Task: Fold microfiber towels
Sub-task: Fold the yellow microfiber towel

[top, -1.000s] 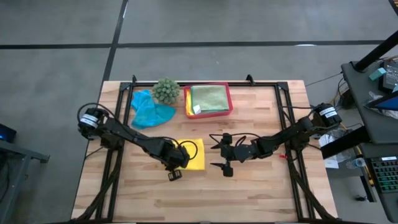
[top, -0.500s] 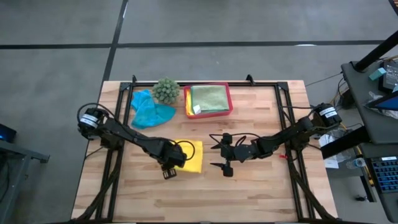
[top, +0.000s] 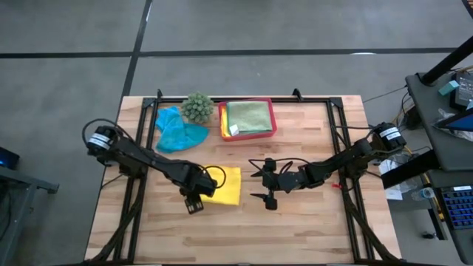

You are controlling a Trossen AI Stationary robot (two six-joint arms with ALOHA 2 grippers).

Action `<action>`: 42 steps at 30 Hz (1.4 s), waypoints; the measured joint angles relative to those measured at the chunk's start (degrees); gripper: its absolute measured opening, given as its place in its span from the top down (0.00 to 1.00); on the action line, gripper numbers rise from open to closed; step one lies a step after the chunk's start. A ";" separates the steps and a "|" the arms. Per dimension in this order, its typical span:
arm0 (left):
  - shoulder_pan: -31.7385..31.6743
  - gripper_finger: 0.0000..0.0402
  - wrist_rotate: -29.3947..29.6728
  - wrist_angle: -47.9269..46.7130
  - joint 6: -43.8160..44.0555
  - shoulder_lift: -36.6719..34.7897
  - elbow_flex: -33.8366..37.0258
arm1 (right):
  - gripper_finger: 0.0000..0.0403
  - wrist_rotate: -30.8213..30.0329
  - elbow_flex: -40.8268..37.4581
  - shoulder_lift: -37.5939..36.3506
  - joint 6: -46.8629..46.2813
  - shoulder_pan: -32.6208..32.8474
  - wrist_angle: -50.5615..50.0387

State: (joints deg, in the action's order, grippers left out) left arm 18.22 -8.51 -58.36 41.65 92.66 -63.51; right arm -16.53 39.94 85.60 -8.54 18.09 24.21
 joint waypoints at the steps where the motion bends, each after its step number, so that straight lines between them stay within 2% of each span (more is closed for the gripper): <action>1: 0.00 0.52 0.26 0.04 -0.03 -0.63 0.06 | 0.18 0.02 0.00 0.00 -0.01 -0.01 0.00; 6: -0.02 0.52 6.81 0.76 -1.59 -4.27 0.13 | 0.18 0.91 -0.02 0.00 -0.96 -0.07 -0.02; 10: -0.60 0.52 14.82 2.27 -1.53 -7.30 0.75 | 0.18 3.80 0.05 1.40 -1.59 -1.12 1.00; 13: -1.57 0.52 16.78 6.52 -1.56 -8.04 2.88 | 0.18 6.16 1.20 4.15 -2.35 -2.81 1.21; 17: -3.65 0.52 17.94 10.78 -1.51 -8.22 6.44 | 0.18 11.05 4.44 8.55 -2.21 -5.63 1.45; 24: -6.82 0.52 21.55 12.14 -0.74 -7.91 10.61 | 0.19 13.97 11.57 14.43 0.86 -10.44 -3.87; 27: -7.08 0.52 21.66 15.39 -2.95 -7.89 11.85 | 0.19 14.67 14.12 16.43 2.19 -12.22 -6.93; 32: -7.04 0.52 21.64 20.89 -4.69 -7.89 13.21 | 0.19 19.94 16.56 19.32 3.21 -13.77 -9.28; 35: -7.04 0.52 22.34 21.29 -4.76 -7.85 13.32 | 0.19 20.17 17.15 20.42 3.50 -13.80 -9.16; 38: -7.04 0.53 23.16 21.35 -5.08 -7.85 13.36 | 0.23 20.17 17.60 21.21 3.44 -13.87 -9.23; 42: -7.04 0.59 23.52 21.58 -5.77 -7.85 13.55 | 0.34 20.01 17.65 21.46 3.14 -14.37 -9.24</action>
State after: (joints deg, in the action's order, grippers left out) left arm 11.18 15.00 -36.79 35.88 84.82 -49.96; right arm 3.47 57.60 107.07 -5.40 3.73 14.97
